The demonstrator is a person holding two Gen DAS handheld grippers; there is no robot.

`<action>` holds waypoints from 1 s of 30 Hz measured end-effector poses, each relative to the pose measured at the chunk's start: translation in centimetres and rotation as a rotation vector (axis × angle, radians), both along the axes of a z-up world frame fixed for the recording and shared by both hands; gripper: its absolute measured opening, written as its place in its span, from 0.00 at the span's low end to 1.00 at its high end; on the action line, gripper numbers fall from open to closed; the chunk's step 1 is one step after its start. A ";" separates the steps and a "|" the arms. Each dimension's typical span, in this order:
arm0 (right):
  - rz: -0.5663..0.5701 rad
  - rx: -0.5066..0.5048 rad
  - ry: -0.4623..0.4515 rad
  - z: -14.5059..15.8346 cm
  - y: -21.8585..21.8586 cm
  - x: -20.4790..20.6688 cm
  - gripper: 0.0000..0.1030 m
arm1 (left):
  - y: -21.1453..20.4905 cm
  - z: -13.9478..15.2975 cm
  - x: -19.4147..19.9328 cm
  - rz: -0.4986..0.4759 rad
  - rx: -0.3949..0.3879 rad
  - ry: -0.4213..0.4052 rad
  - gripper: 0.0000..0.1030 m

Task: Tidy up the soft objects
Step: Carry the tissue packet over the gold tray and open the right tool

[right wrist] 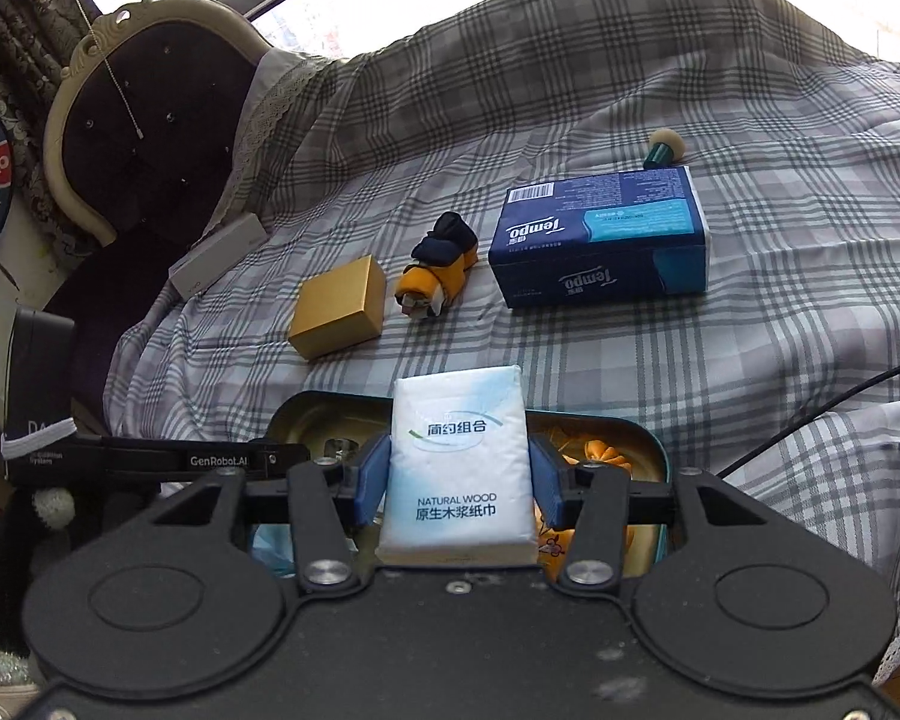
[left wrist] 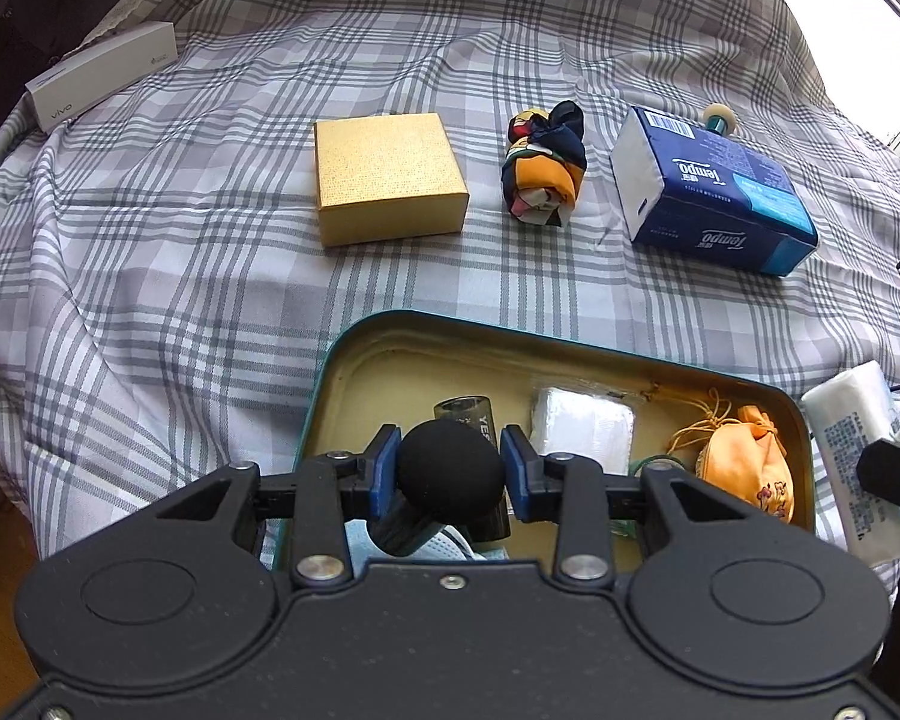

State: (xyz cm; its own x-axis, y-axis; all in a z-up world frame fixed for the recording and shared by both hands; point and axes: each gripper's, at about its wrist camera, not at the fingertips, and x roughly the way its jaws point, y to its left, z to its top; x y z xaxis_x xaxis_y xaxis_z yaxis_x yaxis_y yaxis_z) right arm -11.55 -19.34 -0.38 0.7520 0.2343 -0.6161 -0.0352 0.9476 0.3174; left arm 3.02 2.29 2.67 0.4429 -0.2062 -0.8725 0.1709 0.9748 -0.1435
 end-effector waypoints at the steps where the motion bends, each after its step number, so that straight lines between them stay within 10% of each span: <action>1: 0.010 -0.001 0.001 -0.1 0.0 0.2 0.47 | 0.1 0.1 0.0 0.004 -0.003 -0.002 0.36; 30: 0.112 0.070 0.045 -1.1 1.1 0.2 0.53 | -0.3 -0.3 0.1 0.005 0.007 0.003 0.43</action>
State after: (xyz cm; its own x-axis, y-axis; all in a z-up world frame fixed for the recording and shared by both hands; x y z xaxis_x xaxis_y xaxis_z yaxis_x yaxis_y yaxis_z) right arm -11.34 -18.22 -1.48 0.6910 0.3588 -0.6275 -0.1237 0.9140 0.3863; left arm 3.11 2.02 2.39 0.4411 -0.1980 -0.8753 0.1658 0.9765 -0.1374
